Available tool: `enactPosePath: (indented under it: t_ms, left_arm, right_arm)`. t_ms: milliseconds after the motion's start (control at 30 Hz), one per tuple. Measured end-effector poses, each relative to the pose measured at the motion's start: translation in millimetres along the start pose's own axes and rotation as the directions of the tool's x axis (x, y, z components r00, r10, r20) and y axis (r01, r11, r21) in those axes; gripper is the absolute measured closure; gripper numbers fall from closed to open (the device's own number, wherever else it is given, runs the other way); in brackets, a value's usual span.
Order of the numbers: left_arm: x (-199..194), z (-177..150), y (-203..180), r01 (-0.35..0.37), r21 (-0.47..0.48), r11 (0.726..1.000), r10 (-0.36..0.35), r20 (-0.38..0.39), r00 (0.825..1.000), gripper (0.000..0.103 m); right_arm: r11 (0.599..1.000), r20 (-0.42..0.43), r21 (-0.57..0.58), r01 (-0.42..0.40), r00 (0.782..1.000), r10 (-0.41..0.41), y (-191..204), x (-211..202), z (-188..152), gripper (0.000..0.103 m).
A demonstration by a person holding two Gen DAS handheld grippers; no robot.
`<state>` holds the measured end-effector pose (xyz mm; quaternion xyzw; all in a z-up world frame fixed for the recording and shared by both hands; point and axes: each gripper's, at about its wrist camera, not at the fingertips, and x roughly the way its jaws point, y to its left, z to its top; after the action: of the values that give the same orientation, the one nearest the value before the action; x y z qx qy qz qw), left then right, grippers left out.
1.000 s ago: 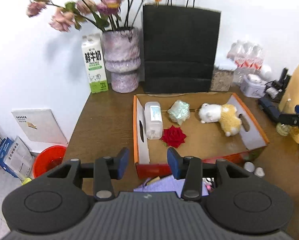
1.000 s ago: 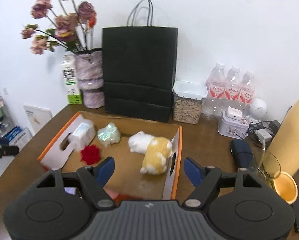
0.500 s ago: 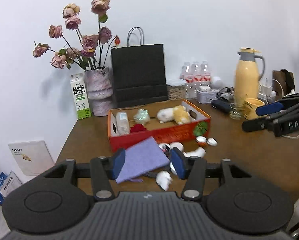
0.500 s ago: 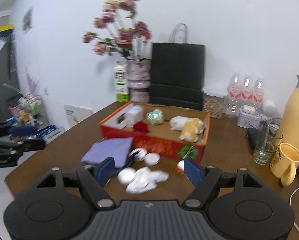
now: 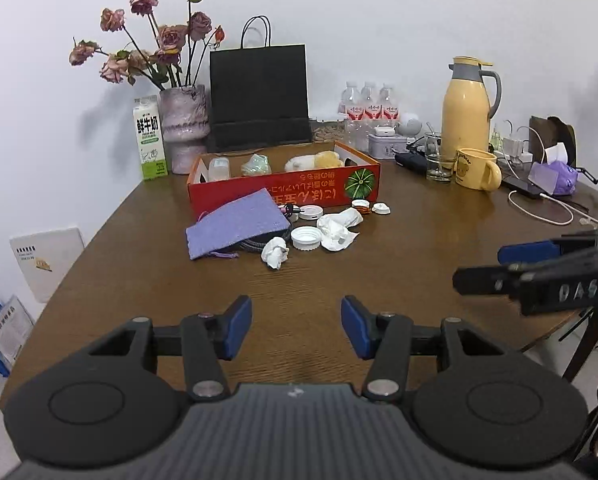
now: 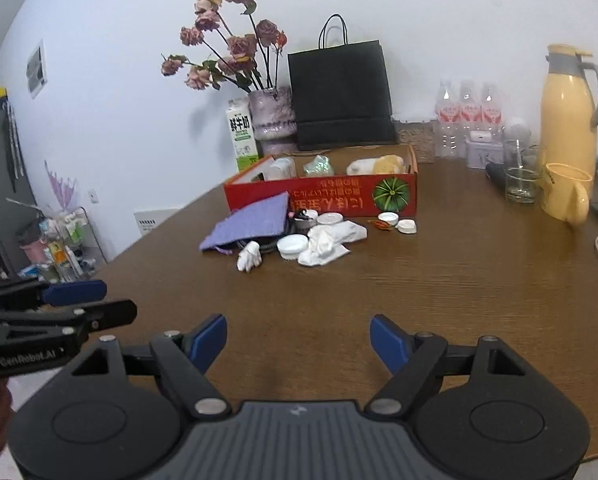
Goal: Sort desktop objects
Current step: 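Withdraw both tools and approach the lavender pouch and white tissue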
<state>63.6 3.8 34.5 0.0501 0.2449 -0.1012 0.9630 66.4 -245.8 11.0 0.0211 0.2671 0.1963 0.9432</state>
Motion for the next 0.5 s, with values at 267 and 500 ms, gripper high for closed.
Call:
enactPosePath:
  t_ms: [267, 500]
  left_arm:
    - [-4, -7, -4, 0.025, -0.057, 0.998, -0.024, 0.008, 1.000, 0.052]
    - [18, -18, -2, 0.030, -0.092, 0.995, -0.036, -0.063, 0.997, 0.052]
  right_arm:
    - [1.000, 0.011, 0.006, -0.004, 1.000, 0.004, 7, -1, -5, 0.025]
    - [1.000, -0.046, 0.011, -0.014, 0.999, 0.014, 7, 22, -12, 0.025]
